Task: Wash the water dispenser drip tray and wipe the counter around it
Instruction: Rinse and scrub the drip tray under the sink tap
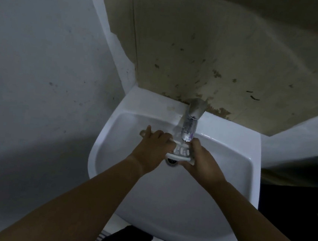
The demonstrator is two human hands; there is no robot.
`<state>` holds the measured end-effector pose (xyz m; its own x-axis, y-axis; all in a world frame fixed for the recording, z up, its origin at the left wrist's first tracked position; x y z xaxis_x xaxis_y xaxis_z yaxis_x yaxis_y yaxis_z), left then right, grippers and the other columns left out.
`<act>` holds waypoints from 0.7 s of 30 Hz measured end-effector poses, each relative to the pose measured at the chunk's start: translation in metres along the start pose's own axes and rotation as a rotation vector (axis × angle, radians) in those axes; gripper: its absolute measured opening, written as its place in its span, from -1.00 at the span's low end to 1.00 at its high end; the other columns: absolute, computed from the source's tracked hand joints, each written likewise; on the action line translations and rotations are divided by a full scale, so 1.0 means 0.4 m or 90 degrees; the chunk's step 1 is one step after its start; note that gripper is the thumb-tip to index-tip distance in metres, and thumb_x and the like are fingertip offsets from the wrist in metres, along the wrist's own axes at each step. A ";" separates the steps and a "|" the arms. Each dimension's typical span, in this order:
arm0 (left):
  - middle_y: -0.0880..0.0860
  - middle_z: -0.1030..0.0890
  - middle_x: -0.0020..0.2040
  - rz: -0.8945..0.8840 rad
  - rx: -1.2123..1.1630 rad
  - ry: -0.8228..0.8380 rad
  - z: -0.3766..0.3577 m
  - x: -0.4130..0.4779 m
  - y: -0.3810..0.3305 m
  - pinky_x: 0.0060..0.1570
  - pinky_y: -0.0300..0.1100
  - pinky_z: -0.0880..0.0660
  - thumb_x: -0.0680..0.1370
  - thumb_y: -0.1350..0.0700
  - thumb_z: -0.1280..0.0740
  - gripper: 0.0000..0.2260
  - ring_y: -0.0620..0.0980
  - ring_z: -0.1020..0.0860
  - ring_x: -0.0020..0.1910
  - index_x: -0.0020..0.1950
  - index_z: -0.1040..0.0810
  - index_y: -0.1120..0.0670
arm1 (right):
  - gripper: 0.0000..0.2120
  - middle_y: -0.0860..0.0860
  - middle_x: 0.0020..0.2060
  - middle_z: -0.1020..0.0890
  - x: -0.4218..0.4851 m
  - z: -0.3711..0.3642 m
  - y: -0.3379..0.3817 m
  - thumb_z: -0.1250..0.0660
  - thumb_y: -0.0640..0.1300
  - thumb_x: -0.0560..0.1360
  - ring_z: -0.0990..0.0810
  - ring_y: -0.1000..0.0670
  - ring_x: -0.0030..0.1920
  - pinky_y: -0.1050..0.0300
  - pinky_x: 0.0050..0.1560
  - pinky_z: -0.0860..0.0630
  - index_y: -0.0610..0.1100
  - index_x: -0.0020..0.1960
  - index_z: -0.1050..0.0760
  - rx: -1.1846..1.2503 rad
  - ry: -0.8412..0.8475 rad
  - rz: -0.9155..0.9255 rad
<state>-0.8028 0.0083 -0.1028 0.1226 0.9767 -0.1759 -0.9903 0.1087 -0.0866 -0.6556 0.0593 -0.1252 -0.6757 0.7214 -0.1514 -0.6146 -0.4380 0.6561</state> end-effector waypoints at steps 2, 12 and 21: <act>0.09 -0.55 0.19 -0.003 0.022 -0.006 -0.002 0.001 -0.003 0.31 0.44 -0.23 0.34 0.23 -0.52 -0.68 0.20 -0.50 0.21 0.04 -0.59 0.03 | -0.51 0.00 0.21 -0.57 -0.006 0.003 0.004 -0.48 -0.06 0.45 -0.54 -0.02 0.15 0.21 0.05 -0.44 -0.03 0.32 -0.40 -0.050 -0.004 0.022; 0.10 -0.43 0.31 0.045 -0.008 0.023 -0.005 -0.020 0.032 0.38 0.39 -0.10 0.51 0.18 -0.35 -0.68 0.24 -0.35 0.37 0.25 -0.43 0.05 | -0.69 -0.03 0.23 -0.59 0.025 0.004 0.016 -0.38 -0.15 0.53 -0.51 -0.13 0.25 -0.04 0.19 -0.51 0.01 0.27 -0.56 -0.095 0.038 0.103; 0.22 -0.51 0.21 0.008 0.064 0.012 0.014 -0.024 0.032 0.22 0.50 -0.25 0.33 0.31 -0.43 -0.52 0.33 -0.50 0.15 0.18 -0.57 -0.07 | -0.55 0.08 0.10 -0.60 0.021 0.021 0.007 -0.44 -0.03 0.49 -0.56 0.05 0.04 0.17 -0.02 -0.44 0.01 0.34 -0.40 0.017 -0.023 -0.013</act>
<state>-0.8172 0.0015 -0.0968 0.1103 0.9746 -0.1947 -0.9932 0.1152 0.0139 -0.6596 0.0688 -0.1184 -0.6482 0.7488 -0.1384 -0.6164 -0.4093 0.6727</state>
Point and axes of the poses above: each hand's wrist, its own x-axis towards the middle knuckle, its own z-axis out of the back of the hand, y = z × x, the point moved 6 cm from there along x, towards the middle knuckle
